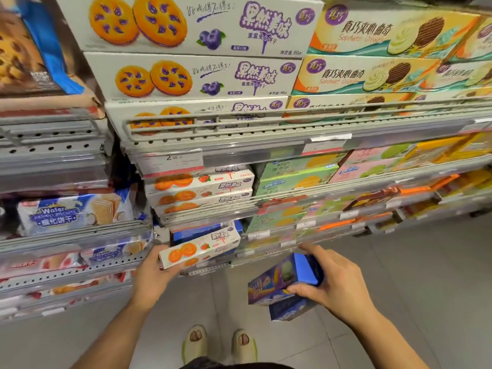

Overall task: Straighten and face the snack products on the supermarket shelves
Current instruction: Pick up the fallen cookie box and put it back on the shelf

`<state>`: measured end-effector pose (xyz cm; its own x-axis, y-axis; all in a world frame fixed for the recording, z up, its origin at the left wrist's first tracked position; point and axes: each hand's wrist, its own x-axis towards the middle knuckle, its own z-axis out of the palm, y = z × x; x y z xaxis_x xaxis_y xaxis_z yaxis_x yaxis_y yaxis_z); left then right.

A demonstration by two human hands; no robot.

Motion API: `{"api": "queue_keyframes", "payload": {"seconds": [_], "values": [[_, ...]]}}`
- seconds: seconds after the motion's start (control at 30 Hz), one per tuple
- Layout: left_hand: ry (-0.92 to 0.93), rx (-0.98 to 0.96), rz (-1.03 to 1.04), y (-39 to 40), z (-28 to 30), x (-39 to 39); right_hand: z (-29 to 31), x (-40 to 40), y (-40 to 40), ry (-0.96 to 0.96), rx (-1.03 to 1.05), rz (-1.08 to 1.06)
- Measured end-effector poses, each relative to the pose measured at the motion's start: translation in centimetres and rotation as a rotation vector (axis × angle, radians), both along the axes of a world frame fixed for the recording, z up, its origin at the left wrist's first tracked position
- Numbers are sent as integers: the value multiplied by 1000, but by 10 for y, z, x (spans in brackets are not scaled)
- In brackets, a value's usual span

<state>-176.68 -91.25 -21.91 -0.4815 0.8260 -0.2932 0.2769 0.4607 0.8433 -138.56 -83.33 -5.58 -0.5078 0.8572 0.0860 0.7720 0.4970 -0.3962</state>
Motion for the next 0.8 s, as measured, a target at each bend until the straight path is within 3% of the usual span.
{"api": "queue_keyframes", "payload": {"seconds": [0.17, 0.47, 0.6, 0.8], "values": [[56, -36, -118, -32, 45, -5, -7, -13, 15, 22, -31, 97], [115, 156, 28, -66, 171, -6, -7, -30, 30, 94, -65, 163], [195, 222, 75, -60, 194, -16, 3, -28, 28, 94, -105, 152], [134, 287, 83, -14, 221, -12, 14, -10, 23, 130, -128, 115]]}}
